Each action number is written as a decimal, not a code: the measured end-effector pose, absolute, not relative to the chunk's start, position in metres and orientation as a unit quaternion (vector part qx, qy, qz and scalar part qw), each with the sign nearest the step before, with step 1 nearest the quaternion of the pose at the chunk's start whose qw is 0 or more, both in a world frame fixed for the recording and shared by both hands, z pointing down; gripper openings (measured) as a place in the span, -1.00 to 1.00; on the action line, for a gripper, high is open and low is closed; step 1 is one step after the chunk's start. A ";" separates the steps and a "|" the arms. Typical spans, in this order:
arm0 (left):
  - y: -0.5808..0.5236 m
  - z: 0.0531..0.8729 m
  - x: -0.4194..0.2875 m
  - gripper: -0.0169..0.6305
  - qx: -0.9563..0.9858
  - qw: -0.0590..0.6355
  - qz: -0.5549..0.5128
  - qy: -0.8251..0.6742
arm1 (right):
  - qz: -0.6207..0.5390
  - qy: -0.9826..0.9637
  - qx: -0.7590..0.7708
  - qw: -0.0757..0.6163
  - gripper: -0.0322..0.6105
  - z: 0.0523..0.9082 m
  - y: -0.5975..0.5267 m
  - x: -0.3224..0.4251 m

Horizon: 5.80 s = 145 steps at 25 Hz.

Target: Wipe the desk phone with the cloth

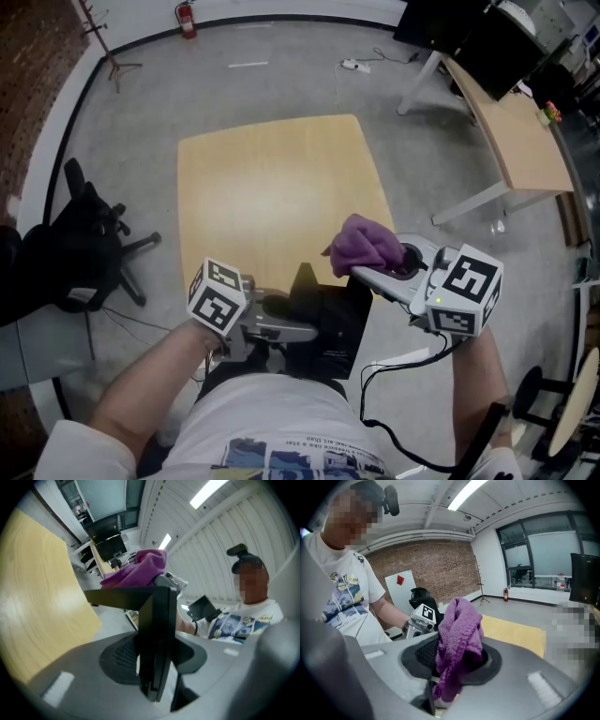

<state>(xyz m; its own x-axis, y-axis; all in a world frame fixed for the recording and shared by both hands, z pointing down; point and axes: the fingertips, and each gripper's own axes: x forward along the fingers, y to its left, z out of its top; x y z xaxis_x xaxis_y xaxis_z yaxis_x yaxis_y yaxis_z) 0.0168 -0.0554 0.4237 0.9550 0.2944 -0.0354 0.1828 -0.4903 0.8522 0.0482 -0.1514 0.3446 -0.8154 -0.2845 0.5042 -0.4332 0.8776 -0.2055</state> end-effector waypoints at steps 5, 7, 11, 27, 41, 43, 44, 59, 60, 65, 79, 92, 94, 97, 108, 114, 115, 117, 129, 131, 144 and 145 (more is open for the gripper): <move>-0.057 0.428 0.016 -0.38 0.861 0.485 0.065 0.137 | 0.136 -0.955 0.167 0.206 -0.56 0.306 -0.145 0.031; -0.058 0.429 0.016 -0.38 0.861 0.485 0.068 0.139 | 0.128 -0.960 0.148 0.198 -0.56 0.293 -0.139 0.021; -0.060 0.428 0.018 -0.38 0.860 0.485 0.072 0.141 | 0.124 -0.965 0.100 0.209 -0.56 0.290 -0.128 -0.001; -0.068 0.425 0.001 -0.38 0.862 0.479 0.073 0.150 | 0.182 -0.922 0.101 0.327 -0.56 0.389 -0.181 -0.015; -0.125 0.426 -0.043 -0.38 0.870 0.476 0.063 0.114 | 0.205 -0.909 0.301 0.202 -0.56 0.375 -0.201 0.067; -0.131 0.426 -0.045 -0.38 0.867 0.482 0.054 0.113 | 0.221 -0.906 0.311 0.183 -0.57 0.380 -0.191 0.069; -0.133 0.427 -0.045 -0.38 0.866 0.485 0.049 0.112 | 0.228 -0.906 0.311 0.172 -0.56 0.383 -0.186 0.067; -0.148 0.419 -0.030 -0.39 0.861 0.497 0.026 0.100 | 0.311 -0.907 0.254 0.129 -0.57 0.429 -0.112 0.050; -0.149 0.419 -0.029 -0.39 0.862 0.497 0.027 0.099 | 0.313 -0.907 0.249 0.134 -0.57 0.432 -0.107 0.051; -0.152 0.418 -0.024 -0.38 0.860 0.501 0.022 0.093 | 0.317 -0.906 0.229 0.163 -0.57 0.443 -0.090 0.060; -0.148 0.403 -0.014 -0.39 0.857 0.506 -0.005 0.096 | 0.332 -0.913 0.235 0.014 -0.57 0.415 -0.150 0.059; -0.163 0.404 -0.020 -0.39 0.861 0.505 -0.013 0.058 | 0.324 -0.912 0.220 0.123 -0.57 0.462 -0.091 0.067; -0.162 0.405 -0.019 -0.38 0.862 0.503 -0.010 0.058 | 0.312 -0.910 0.238 0.136 -0.57 0.460 -0.087 0.074; -0.160 0.409 -0.015 -0.38 0.863 0.501 -0.004 0.058 | 0.281 -0.909 0.272 0.143 -0.57 0.442 -0.095 0.089; -0.149 0.425 -0.001 -0.38 0.859 0.510 0.010 0.037 | 0.184 -0.919 0.302 0.174 -0.57 0.388 -0.108 0.088; -0.152 0.425 -0.005 -0.38 0.855 0.518 -0.011 0.009 | 0.222 -0.907 0.296 0.201 -0.57 0.425 -0.072 0.089; -0.153 0.426 -0.007 -0.38 0.856 0.516 -0.011 0.003 | 0.227 -0.905 0.297 0.204 -0.57 0.429 -0.066 0.089; -0.155 0.427 -0.011 -0.39 0.858 0.513 -0.012 -0.005 | 0.234 -0.900 0.301 0.211 -0.57 0.437 -0.057 0.091; -0.158 0.414 -0.019 -0.38 0.868 0.495 -0.023 -0.033 | 0.254 -0.898 0.244 0.262 -0.57 0.488 0.004 0.050; -0.157 0.415 -0.019 -0.38 0.868 0.494 -0.020 -0.035 | 0.241 -0.906 0.226 0.266 -0.57 0.485 0.004 0.033; -0.142 0.422 -0.022 -0.39 0.865 0.501 0.003 -0.017 | 0.228 -0.893 0.258 0.292 -0.57 0.490 -0.012 0.070; -0.143 0.423 -0.023 -0.39 0.865 0.501 0.005 -0.015 | 0.229 -0.889 0.265 0.294 -0.57 0.490 -0.015 0.076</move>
